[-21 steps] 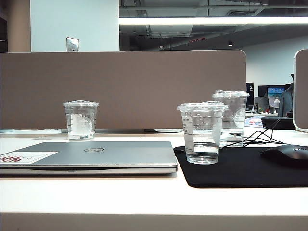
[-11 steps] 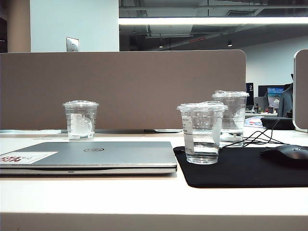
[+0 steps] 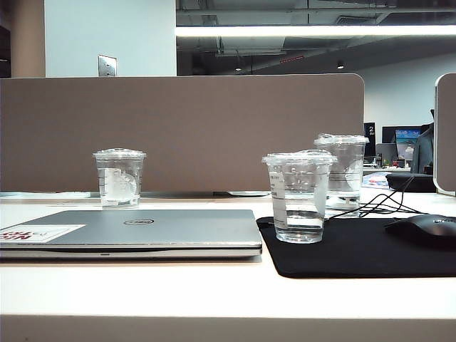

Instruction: Pick up the coffee cup on the middle and place it on the right side of the laptop.

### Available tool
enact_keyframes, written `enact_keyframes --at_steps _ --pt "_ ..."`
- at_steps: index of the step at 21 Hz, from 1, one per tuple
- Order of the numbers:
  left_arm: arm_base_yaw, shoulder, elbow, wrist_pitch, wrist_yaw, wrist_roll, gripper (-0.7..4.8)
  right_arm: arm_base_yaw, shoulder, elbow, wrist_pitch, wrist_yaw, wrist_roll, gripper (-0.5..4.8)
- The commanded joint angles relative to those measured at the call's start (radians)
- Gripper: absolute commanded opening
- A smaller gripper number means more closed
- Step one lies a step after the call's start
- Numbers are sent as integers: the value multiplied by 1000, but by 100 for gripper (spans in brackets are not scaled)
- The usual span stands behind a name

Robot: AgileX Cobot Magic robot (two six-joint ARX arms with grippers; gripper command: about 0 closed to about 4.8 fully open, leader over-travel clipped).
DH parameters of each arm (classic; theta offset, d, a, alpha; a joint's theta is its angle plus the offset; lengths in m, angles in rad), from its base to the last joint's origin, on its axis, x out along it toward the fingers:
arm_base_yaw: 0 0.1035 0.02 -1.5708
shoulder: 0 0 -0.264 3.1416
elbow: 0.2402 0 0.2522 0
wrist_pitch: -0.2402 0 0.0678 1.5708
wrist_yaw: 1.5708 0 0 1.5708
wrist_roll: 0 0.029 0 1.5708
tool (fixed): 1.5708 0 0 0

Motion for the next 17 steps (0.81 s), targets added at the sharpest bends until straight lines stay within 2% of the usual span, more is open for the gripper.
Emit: enact_keyframes --at_steps 1,9,17 --pt "0 0 3 12 -3 0 -5 -24 -2 -5 -3 -31 3 -5" --pt "0 0 3 12 -3 0 -5 -121 -2 -5 0 -110 3 -5" --pt "0 0 3 12 -3 0 -5 -112 -2 -5 -10 -122 1 -5"
